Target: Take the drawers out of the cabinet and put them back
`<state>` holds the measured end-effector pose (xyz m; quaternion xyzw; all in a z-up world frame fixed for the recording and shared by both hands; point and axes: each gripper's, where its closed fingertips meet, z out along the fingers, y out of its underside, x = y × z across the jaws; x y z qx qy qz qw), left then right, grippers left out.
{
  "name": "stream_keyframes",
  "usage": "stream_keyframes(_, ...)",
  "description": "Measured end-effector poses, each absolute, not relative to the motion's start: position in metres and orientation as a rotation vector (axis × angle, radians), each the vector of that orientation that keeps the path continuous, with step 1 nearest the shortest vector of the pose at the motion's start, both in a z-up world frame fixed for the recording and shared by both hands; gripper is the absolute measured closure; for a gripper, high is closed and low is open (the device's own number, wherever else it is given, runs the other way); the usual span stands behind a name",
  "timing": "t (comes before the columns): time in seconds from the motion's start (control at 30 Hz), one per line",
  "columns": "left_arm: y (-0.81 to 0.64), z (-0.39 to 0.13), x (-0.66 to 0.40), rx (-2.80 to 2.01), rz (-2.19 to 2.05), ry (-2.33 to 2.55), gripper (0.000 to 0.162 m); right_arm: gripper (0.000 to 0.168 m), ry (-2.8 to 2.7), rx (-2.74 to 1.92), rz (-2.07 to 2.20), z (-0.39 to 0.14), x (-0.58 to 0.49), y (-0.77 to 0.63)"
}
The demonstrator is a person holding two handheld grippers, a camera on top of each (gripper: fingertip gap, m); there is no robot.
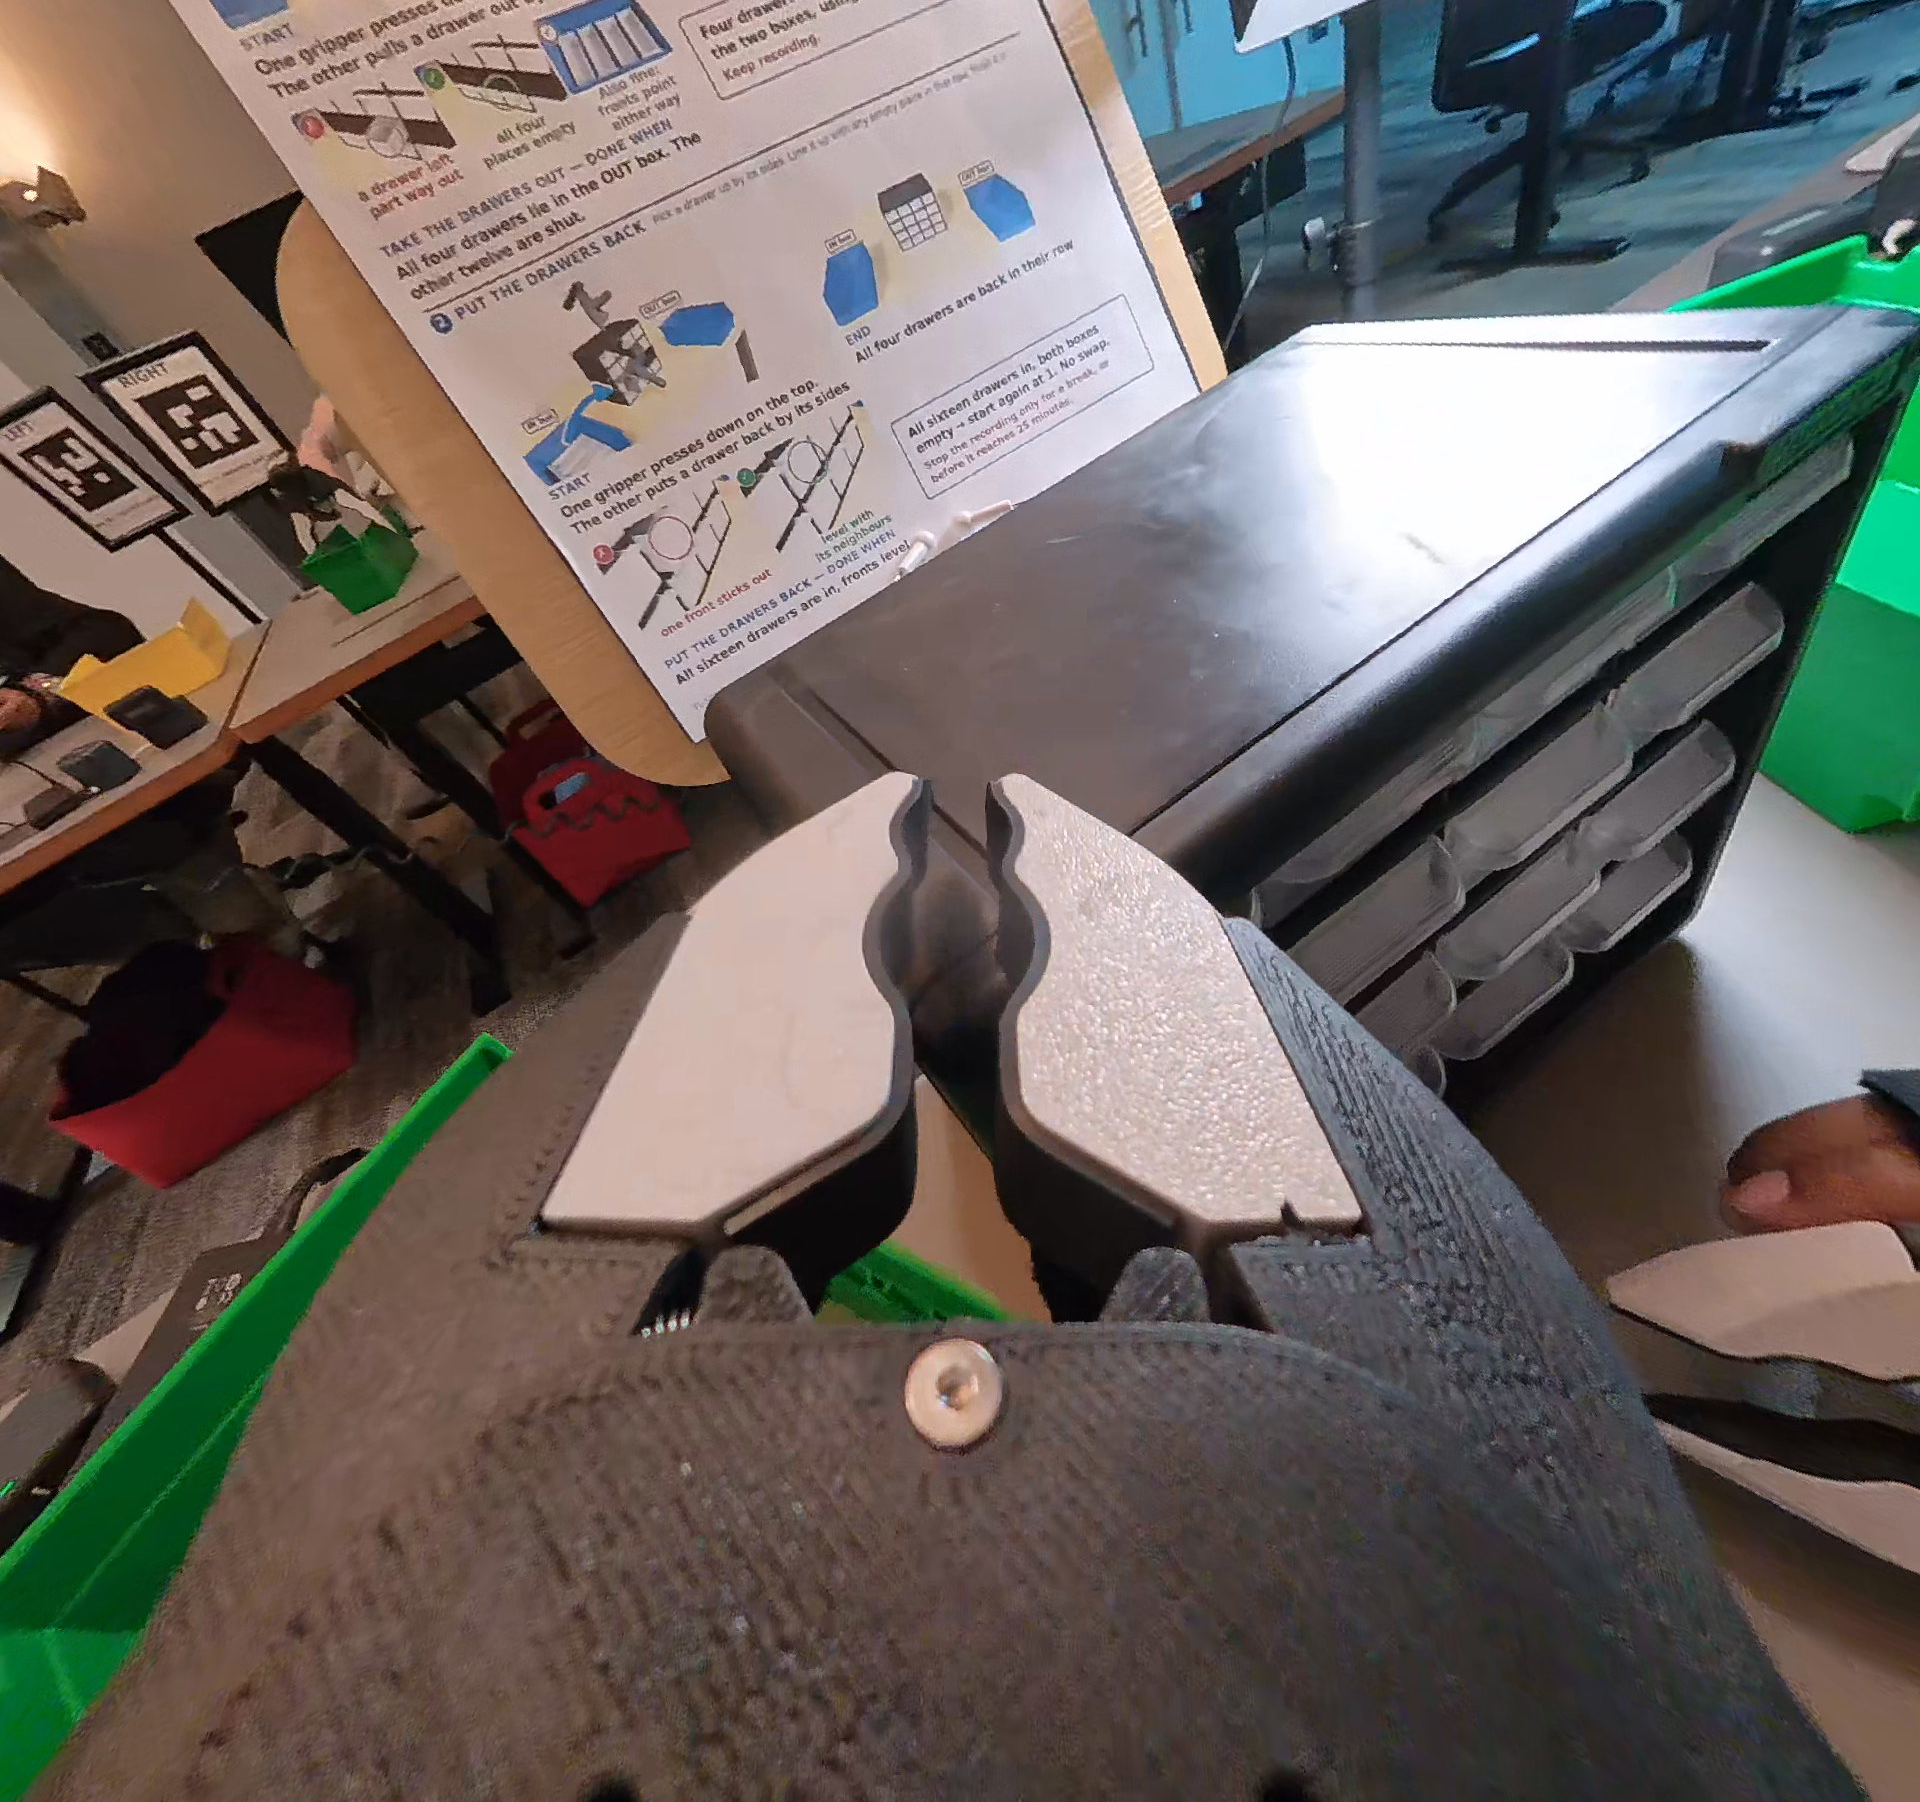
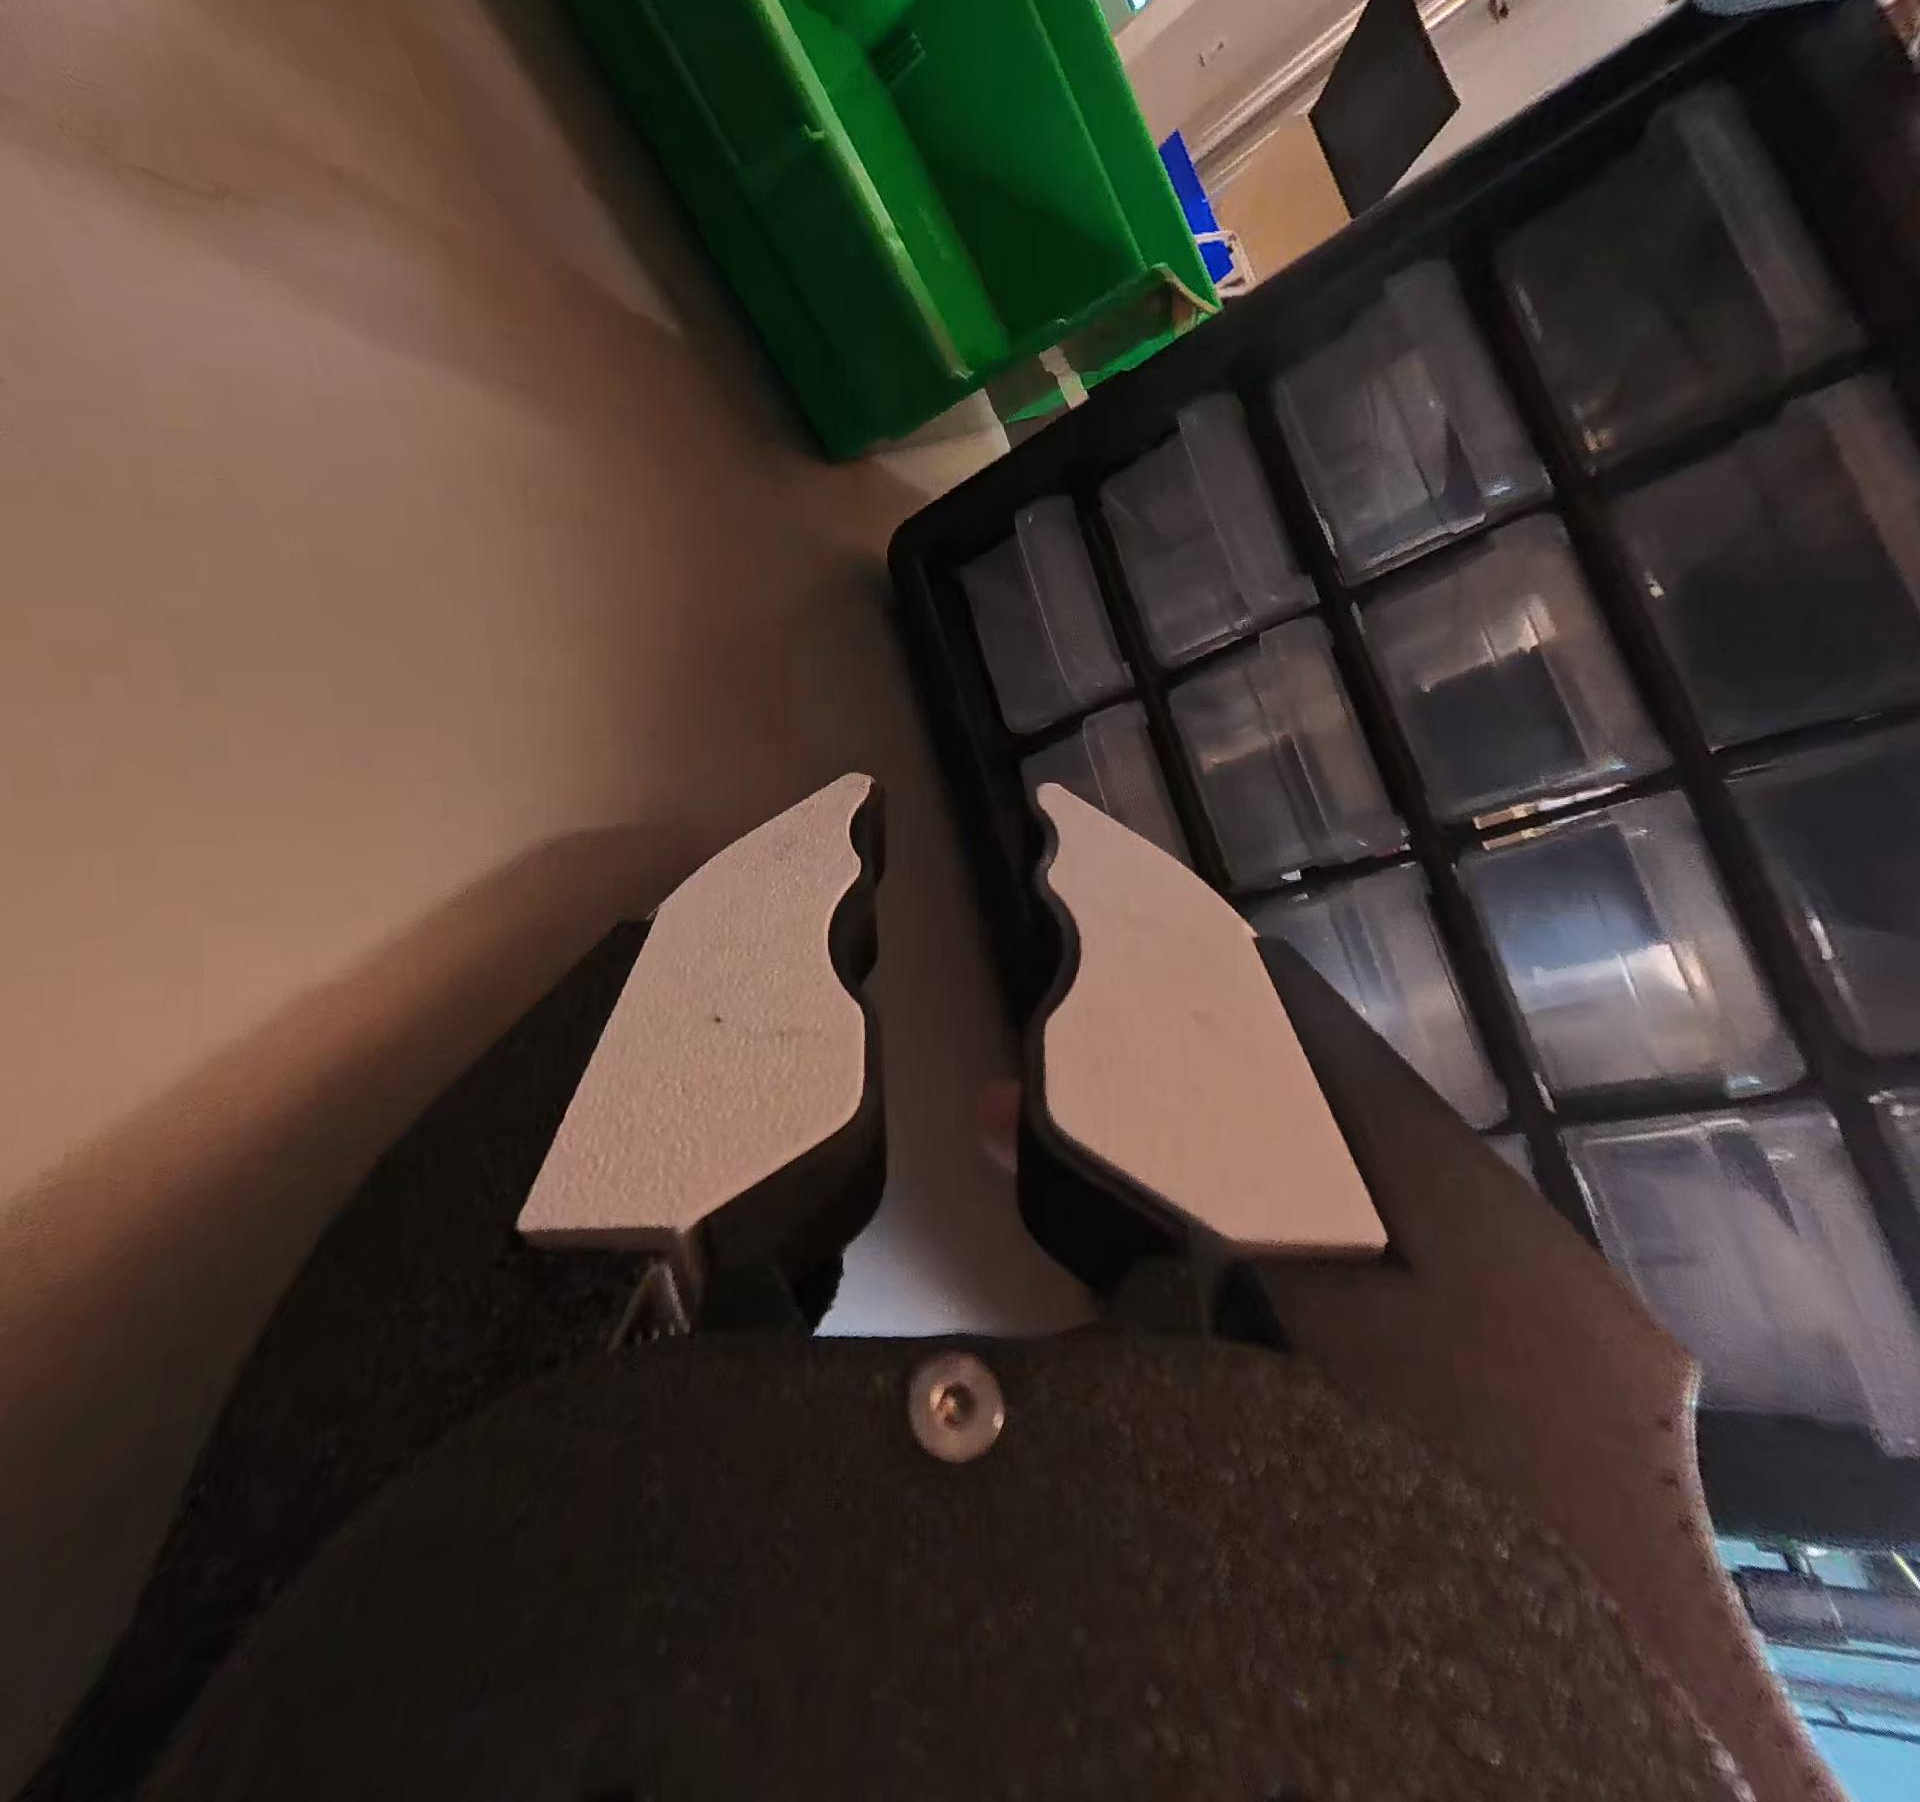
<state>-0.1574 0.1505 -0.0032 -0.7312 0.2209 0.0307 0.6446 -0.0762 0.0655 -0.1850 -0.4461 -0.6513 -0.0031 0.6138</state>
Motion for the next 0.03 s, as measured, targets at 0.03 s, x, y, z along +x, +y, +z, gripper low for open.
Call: stream_keyframes(0.03, 0.1505, -0.0038, -0.1571, -1.675, 0.063, 0.521, 0.153, 0.144, -1.502, -1.032, -0.008, -0.1857, -0.0761, 0.0657)
